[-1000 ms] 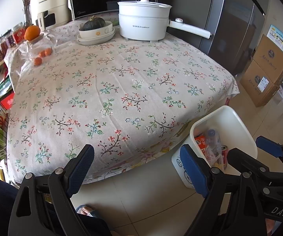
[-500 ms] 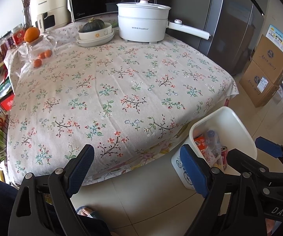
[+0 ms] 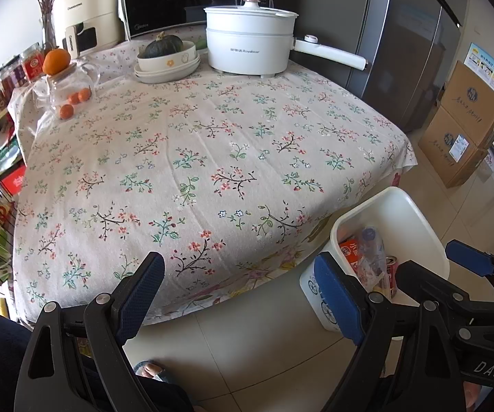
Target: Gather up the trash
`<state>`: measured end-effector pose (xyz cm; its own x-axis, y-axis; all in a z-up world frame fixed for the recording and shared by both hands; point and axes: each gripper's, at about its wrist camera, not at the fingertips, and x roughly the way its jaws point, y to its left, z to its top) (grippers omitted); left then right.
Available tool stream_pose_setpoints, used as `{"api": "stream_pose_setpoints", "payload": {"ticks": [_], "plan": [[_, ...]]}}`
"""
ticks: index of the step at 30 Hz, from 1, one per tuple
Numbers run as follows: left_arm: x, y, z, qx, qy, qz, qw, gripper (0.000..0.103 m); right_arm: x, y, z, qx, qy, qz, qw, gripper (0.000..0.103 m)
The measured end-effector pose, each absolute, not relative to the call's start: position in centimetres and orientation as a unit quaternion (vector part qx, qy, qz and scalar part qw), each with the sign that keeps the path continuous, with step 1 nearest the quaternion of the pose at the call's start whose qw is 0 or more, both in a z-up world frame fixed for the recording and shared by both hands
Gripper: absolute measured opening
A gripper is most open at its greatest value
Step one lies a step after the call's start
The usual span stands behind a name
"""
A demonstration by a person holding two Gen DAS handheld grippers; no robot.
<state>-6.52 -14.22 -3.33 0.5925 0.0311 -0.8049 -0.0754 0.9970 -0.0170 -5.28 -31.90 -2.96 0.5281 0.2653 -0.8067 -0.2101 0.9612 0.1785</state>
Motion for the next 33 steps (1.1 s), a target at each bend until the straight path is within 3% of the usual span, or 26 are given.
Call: {"api": "stream_pose_setpoints", "payload": {"ticks": [33], "plan": [[-6.82,-14.22,-2.98,-0.02,0.441,0.036,0.896,0.091,-5.7,-31.47,-3.01,0.037,0.468,0.133,0.873,0.093]]}}
